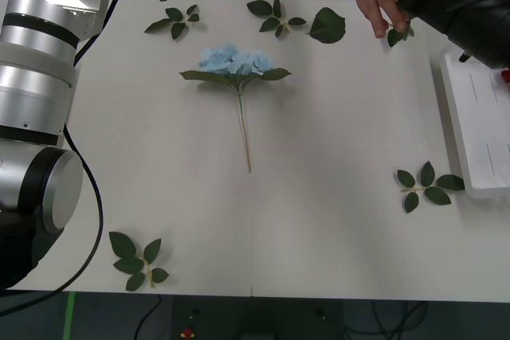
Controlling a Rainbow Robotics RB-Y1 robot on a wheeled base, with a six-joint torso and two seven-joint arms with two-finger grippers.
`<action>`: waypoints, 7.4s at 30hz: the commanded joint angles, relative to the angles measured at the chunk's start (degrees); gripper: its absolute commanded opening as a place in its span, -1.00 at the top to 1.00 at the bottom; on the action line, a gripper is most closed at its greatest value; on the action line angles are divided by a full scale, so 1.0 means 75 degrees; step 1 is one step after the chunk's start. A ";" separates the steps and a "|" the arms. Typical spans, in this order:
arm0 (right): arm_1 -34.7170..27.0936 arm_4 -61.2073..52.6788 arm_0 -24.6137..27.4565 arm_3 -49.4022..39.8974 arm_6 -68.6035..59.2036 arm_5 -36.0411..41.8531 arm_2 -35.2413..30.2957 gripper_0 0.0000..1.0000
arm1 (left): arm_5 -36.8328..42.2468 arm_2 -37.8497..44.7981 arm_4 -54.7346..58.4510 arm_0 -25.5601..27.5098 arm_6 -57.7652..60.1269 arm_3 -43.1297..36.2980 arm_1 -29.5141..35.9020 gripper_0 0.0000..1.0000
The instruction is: Place the red flowers into the right box and the blue flowers into the left box. If a person shows an open palm, hand one flower to the person first, then continue sorting.
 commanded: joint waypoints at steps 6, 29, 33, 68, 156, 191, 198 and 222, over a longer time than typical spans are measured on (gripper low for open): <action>0.0115 -0.0029 -0.0350 -0.0075 -0.0008 -0.0060 -0.0208 0.24 | 0.0062 0.0135 -0.0023 0.0038 -0.0261 -0.0300 0.0241 -1.00; -0.0002 -0.0557 -0.0338 -0.0086 -0.0008 0.0444 -0.0173 -1.00 | 0.0062 0.0135 -0.0023 0.0038 -0.0261 -0.0300 0.0241 -1.00; -0.0377 -0.1049 -0.0350 0.0078 -0.0008 0.1417 -0.0173 -1.00 | 0.0062 0.0135 -0.0023 0.0038 -0.0261 -0.0300 0.0241 -1.00; -0.2381 -0.2455 -0.0314 -0.0051 -0.0008 0.7792 -0.0161 -1.00 | -0.1590 -0.5900 -0.0059 -0.2283 1.0274 -0.1835 0.3897 -1.00; -0.2334 -0.2525 -0.0326 0.0113 -0.0008 0.7640 -0.0102 -1.00 | -0.6629 -1.5345 -0.1652 -0.3454 1.2044 0.2700 0.0428 -1.00; -0.2334 -0.2525 -0.0314 0.0113 -0.0008 0.7628 -0.0091 -1.00 | -0.6289 -1.5369 -0.3000 -0.2951 1.2079 0.2712 0.0346 -0.44; -0.2334 -0.2525 -0.0314 0.0124 -0.0008 0.7593 -0.0102 -1.00 | -0.6289 -1.5369 -0.3117 -0.2904 1.2067 0.2700 0.0334 -0.18; -0.2334 -0.2525 -0.0314 0.0124 -0.0008 0.7593 -0.0102 -1.00 | -0.5985 -1.4713 -0.2965 -0.3244 1.2126 0.3333 0.0334 1.00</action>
